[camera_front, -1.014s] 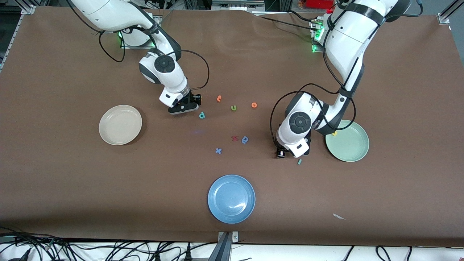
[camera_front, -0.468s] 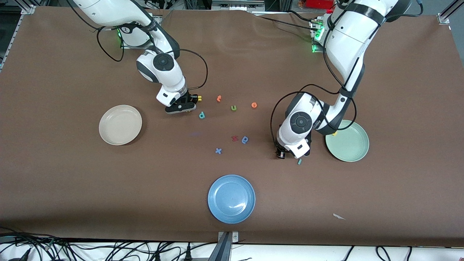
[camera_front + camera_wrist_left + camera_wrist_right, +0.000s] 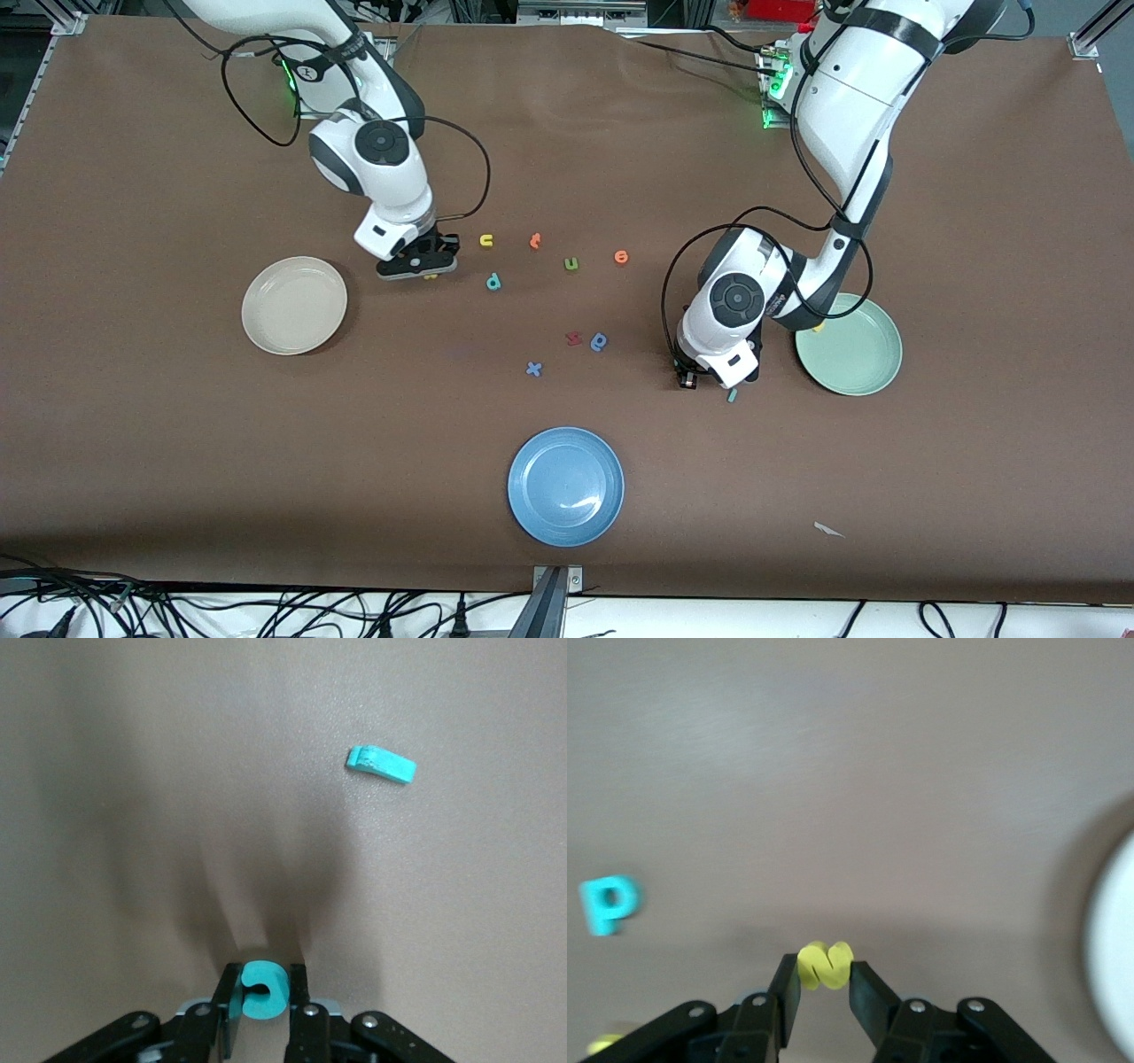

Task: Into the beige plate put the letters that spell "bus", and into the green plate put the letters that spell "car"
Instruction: 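Drop the s into the cream plate while the left gripper drops c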

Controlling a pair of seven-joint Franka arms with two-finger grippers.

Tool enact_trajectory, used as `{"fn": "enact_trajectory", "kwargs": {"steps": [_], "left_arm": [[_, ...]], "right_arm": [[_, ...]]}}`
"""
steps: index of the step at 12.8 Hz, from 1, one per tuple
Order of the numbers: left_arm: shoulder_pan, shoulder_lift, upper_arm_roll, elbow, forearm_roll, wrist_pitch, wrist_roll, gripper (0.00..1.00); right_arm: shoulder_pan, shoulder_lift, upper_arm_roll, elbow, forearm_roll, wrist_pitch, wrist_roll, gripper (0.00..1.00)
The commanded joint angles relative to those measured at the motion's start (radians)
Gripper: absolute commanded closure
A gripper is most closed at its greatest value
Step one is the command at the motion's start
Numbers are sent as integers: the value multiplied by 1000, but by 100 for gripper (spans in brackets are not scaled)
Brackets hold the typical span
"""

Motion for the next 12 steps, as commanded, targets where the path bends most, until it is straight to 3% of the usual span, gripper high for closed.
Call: {"fn": "enact_trajectory", "kwargs": {"steps": [1,5,9,10,11,12], "left_arm": [[1,-1,2,-3,34,-15,-14,80],[24,-28,2,8,32,-15,31,85],[79,-156,-5,8,21,-61,116,88],[101,-176,-7,8,21,-85,168,88],[127,-199,-8,8,15,-110,253,88],[154,-220,-7,8,-1,-154,339,88]], "right_arm": [[-71,-71,6,-31,32,-43,-158,79],[-185,-89,-1,-26,70,-90,-381,79],[-283,-88,-79,-22,72,-92,-620,78],[-285,-81,-113,-22,85,-89,-660,74],[-285,-77,-121,-22,114,-86,-683,63],[-285,-75,-121,-22,150,-86,-688,39]]}}
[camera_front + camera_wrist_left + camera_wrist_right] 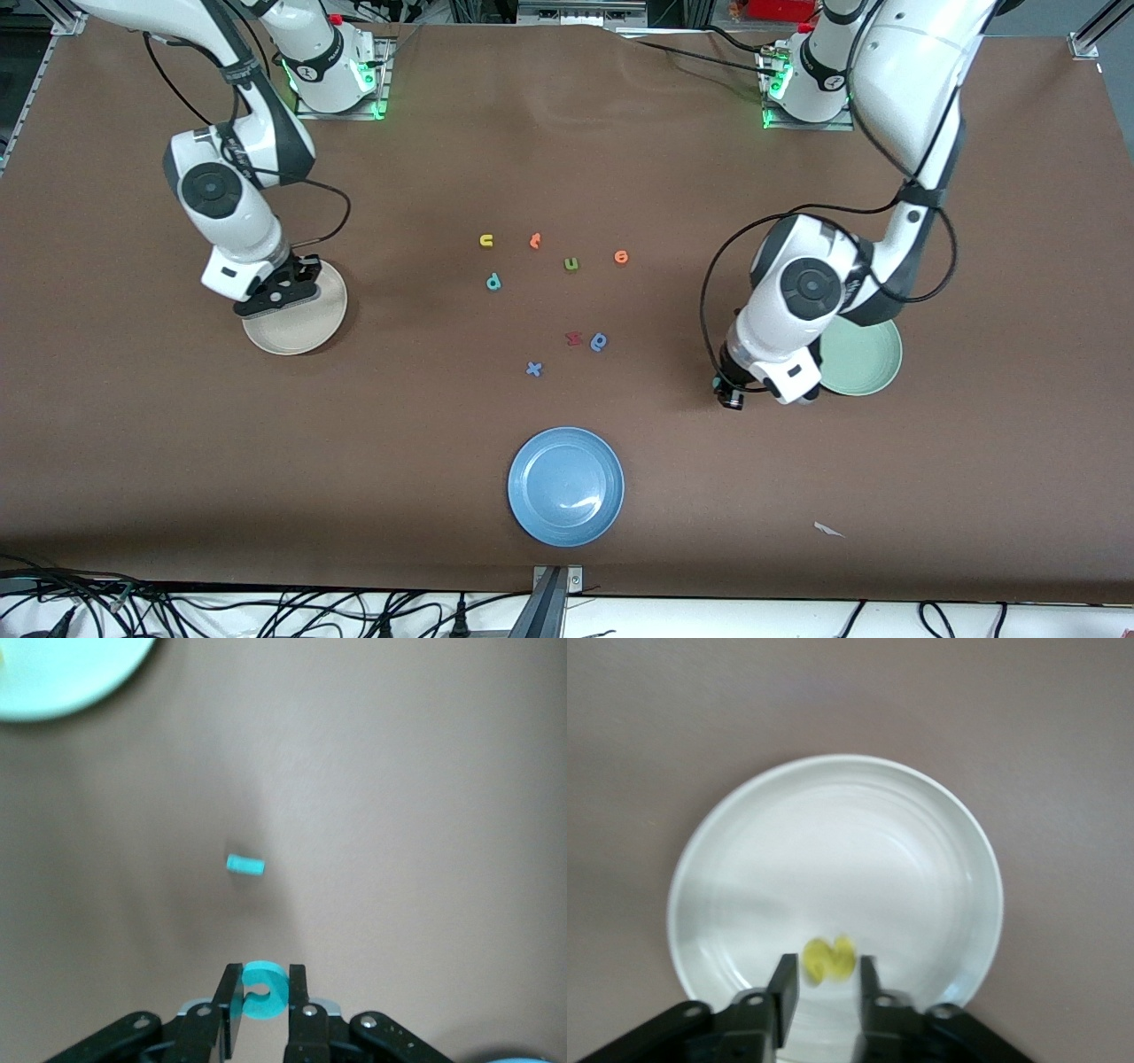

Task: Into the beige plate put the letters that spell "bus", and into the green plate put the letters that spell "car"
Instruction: 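Drop the s into the cream plate while the left gripper drops c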

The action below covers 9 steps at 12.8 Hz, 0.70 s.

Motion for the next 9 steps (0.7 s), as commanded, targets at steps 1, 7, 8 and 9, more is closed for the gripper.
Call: {"fn": "enact_trajectory", "kwargs": {"steps": [1,7,8,9], "left_arm": [[80,-71,-11,-27,-9,-107,227,88],[335,-114,-9,-43,-28,-354,876,82],[363,-110,-8,-62,-28,-356,947,81],[378,-105,-8,-89,-26,-354,985,79]], "right_arm": [[2,-18,4,-20,76,2,-36,24],[24,-25,96,-23,313,-7,18,21],[73,-25,107,-23,348,-7,83,21],[127,-25,110,-21,352,-5,178,21]]}}
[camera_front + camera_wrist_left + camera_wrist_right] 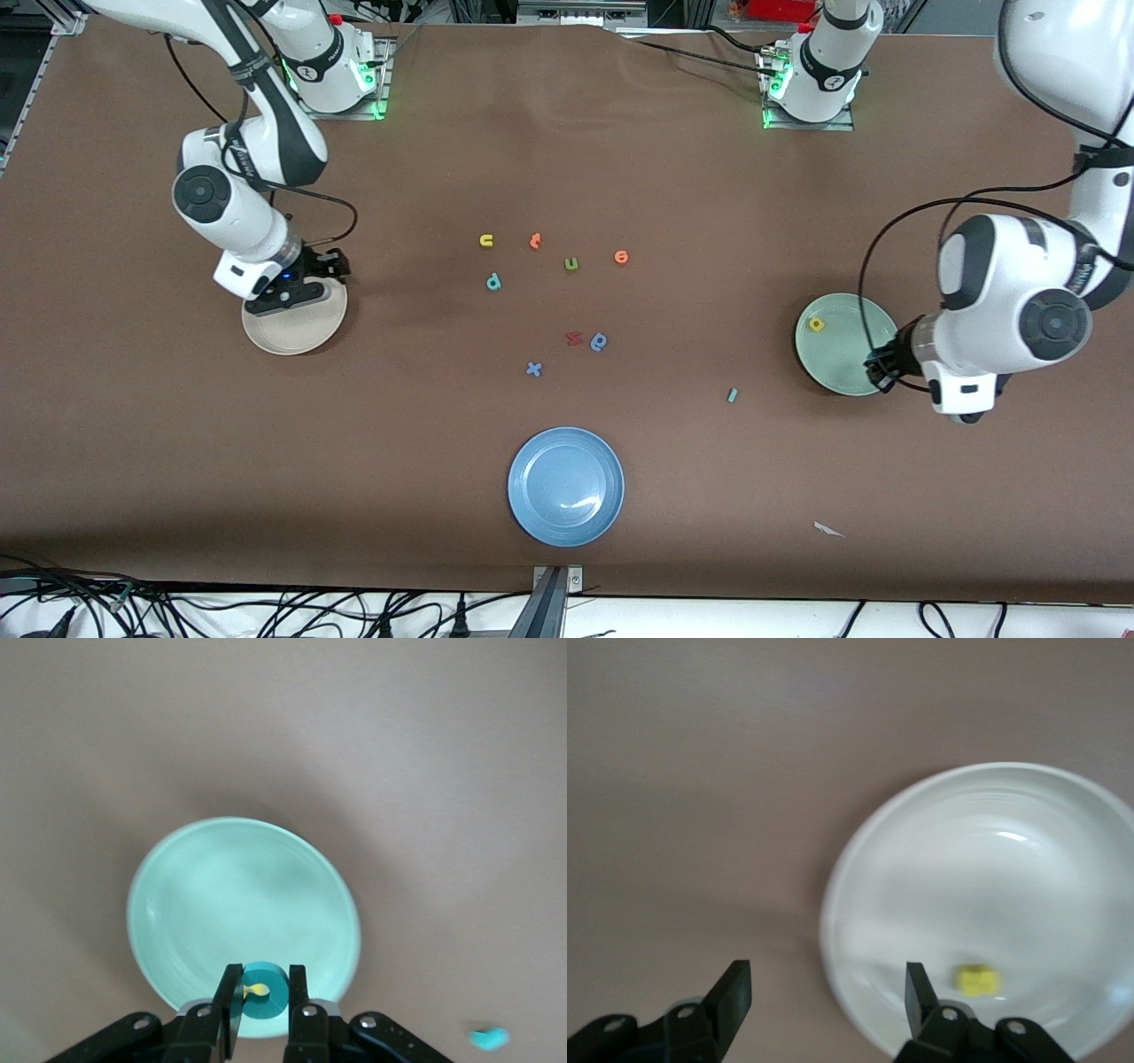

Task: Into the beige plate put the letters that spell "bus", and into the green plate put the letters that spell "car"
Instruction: 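Drop the s into the cream plate while the left gripper drops c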

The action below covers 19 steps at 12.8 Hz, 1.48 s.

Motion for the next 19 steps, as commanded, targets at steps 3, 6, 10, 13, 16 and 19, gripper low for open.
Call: {"fn": "enact_trajectory", "kwargs": {"steps": [3,6,10,13,16,19], "left_arm": [[36,32,-10,-98,-4,15,120,70],[40,41,-10,-158,-3,116,118,69],[27,27,-13,-134,-16,136,102,0],[2,16,-58,-51,-16,133,100,0],[-62,29,-71,3,-8,142,109,0],[-153,71,-68,4,0,209,109,1]], "right_arm": [[205,-24,15,-14,38,11,344,21],[329,14,15,-16,40,95,523,21],[445,78,12,-16,31,186,685,21],[485,109,11,-16,27,204,697,21],[503,125,5,-23,-31,229,734,21],[503,128,0,-40,-74,230,742,21]]}}
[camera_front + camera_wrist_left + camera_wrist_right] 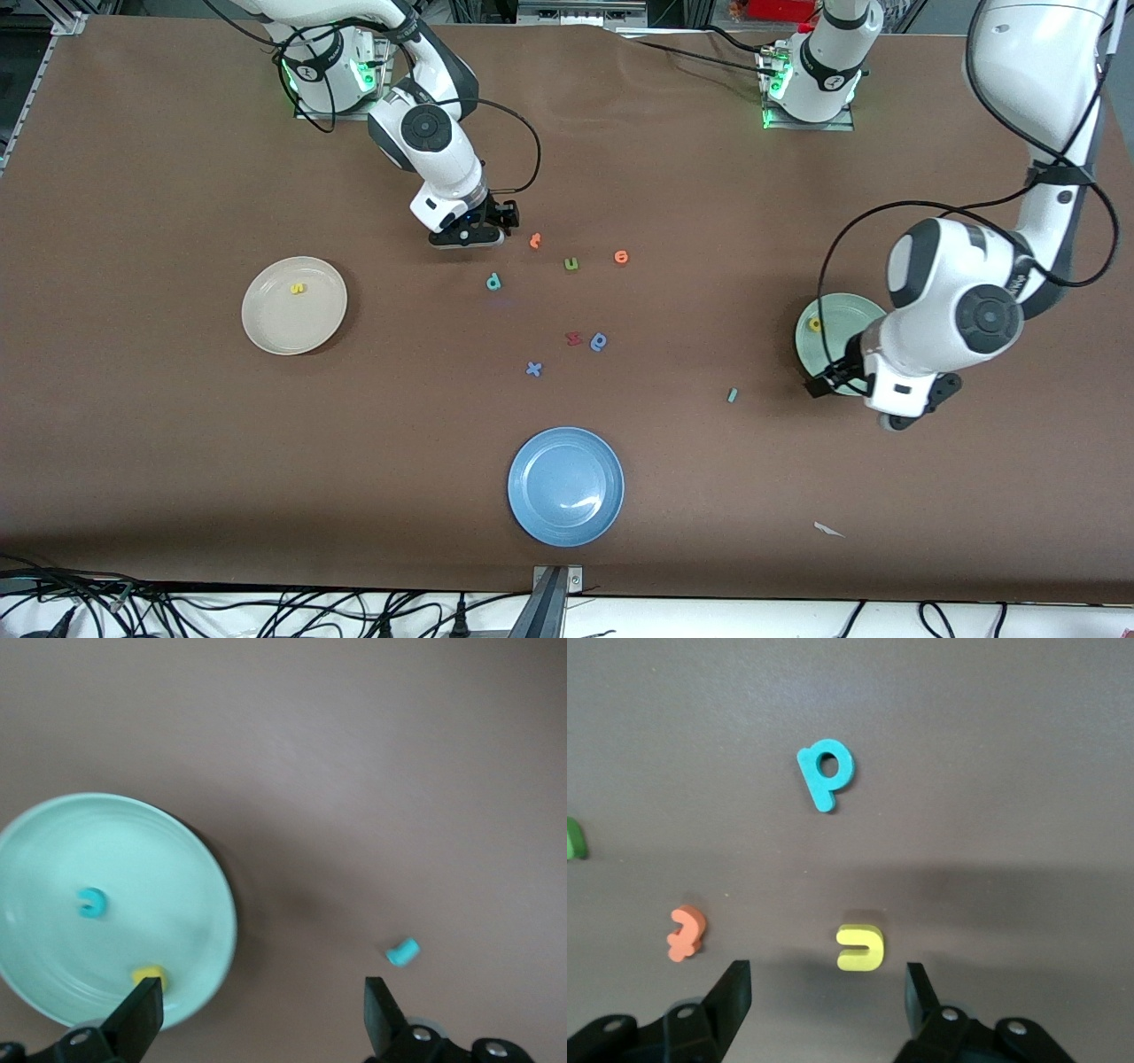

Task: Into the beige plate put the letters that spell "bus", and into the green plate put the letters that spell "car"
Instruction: 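Grasp the cyan bar with the left gripper while the right gripper grasps u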

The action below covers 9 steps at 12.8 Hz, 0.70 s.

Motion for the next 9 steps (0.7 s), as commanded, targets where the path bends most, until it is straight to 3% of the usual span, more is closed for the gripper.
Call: {"fn": "enact_trajectory", "kwargs": {"steps": [1,4,7,9], "left_arm": [[-78,61,14,14,-2,89,14,1],[-106,136,20,28,9,202,13,1],[-109,193,20,72,148,203,23,3],[-115,218,17,77,252,203,23,3]], "right_arm": [[10,1,-16,-26,-53,31,26,21],[10,27,-21,-27,-67,67,46,22],[10,50,-23,-27,-73,93,46,23],[11,56,-23,-26,-73,101,46,32]]}}
